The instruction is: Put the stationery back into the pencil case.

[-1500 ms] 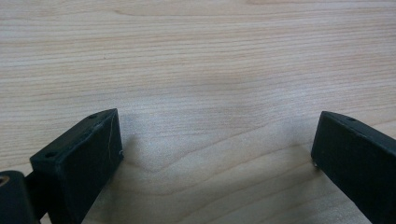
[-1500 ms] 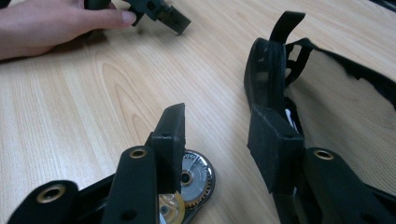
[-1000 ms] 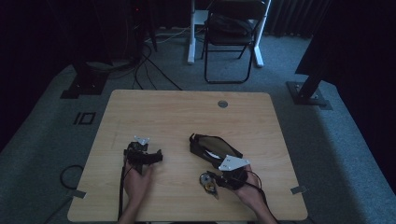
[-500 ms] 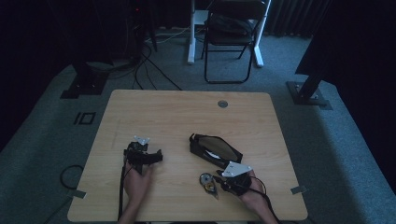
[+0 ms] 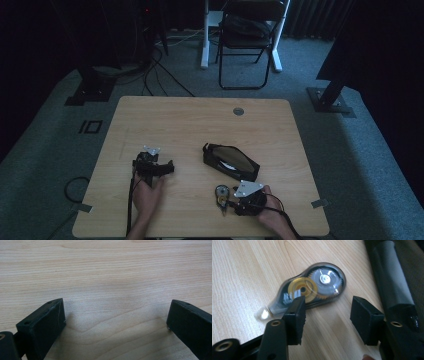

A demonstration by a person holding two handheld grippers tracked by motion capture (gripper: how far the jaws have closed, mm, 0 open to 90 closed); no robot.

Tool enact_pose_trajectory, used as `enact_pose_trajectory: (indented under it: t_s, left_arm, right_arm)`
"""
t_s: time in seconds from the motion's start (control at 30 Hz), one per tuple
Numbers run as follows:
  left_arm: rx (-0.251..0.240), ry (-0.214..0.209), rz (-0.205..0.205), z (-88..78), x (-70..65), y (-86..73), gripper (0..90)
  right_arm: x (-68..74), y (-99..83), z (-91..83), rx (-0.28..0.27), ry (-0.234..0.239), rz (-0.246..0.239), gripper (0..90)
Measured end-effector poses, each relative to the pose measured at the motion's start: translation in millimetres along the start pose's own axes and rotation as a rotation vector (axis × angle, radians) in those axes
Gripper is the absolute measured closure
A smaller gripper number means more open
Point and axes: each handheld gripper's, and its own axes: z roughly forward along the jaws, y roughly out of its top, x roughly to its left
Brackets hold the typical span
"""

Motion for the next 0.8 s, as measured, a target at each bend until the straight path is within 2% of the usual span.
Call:
enact_pose_trajectory:
  t_s: [0.13, 0.37, 0.8]
  left_arm:
    - [0.000, 0.000, 0.000, 0.0, 0.0, 0.0, 2.2]
    - [0.000, 0.000, 0.000, 0.0, 0.0, 0.0, 2.2]
    - [0.000, 0.000, 0.000, -0.1, 0.0, 0.0, 2.2]
  right_arm:
    - [2.4, 2.4, 2.9, -0.004, -0.005, -0.011, 38.8]
    - [0.8, 4.5, 5.6, -0.011, -0.012, 0.000, 31.0]
    - [4.1, 11.8, 14.5, -0.012, 0.027, -0.013, 34.5]
